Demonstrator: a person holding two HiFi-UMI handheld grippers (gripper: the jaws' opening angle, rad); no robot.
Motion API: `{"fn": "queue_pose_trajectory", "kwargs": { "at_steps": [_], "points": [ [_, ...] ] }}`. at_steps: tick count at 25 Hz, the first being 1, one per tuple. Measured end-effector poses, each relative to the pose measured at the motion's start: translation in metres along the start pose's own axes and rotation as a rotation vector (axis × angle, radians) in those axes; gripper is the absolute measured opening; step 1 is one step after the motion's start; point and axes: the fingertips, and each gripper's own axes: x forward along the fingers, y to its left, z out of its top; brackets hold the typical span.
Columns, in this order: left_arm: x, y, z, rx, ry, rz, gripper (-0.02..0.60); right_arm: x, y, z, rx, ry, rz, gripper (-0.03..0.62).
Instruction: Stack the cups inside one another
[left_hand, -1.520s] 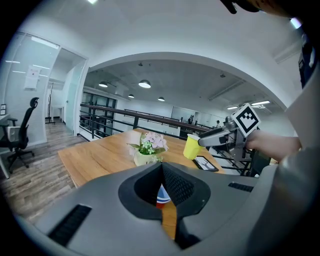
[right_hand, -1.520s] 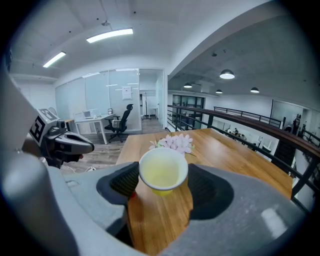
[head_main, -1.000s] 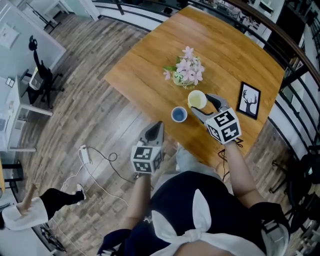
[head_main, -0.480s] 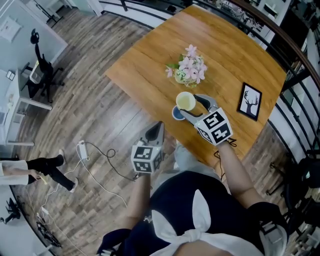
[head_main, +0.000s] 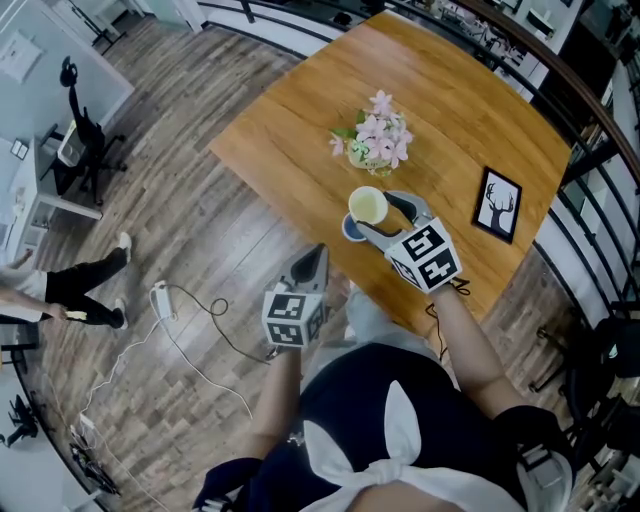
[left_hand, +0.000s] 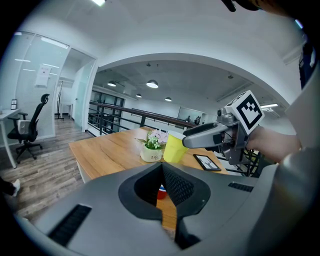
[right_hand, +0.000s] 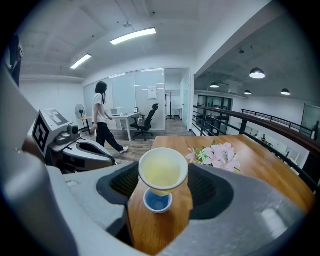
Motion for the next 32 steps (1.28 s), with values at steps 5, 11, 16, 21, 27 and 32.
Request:
{"fn": "queue_pose_trajectory", "kwargs": {
  "at_steps": [5, 11, 16, 21, 27, 32],
  "points": [
    [0.0, 0.002, -0.006, -0.003, -0.002, 0.002, 0.017, 0.007, 0.003, -0.012, 0.007, 0.029, 0.011, 0.305],
    [0.0, 0.006, -0.012, -0.011, 0.013, 0.011, 0.017, 0.02, 0.008, -0.029, 0.016, 0.068, 0.025, 0.307],
    [0.001, 0.007, -0.015, -0.019, 0.025, 0.016, 0.017, 0.033, 0.012, -0.041, 0.005, 0.095, 0.041, 0.307],
    [0.0, 0.004, -0.018, -0.027, 0.053, 0.007, 0.017, 0.043, 0.015, -0.054, 0.005, 0.12, 0.066, 0.31],
    [0.006, 0.009, -0.013, -0.02, 0.025, 0.026, 0.017, 0.052, 0.015, -0.069, 0.013, 0.15, 0.081, 0.336],
    [0.005, 0.006, -0.018, -0.019, 0.03, 0.016, 0.017, 0.047, 0.014, -0.07, 0.018, 0.138, 0.07, 0.339]
  ]
}}
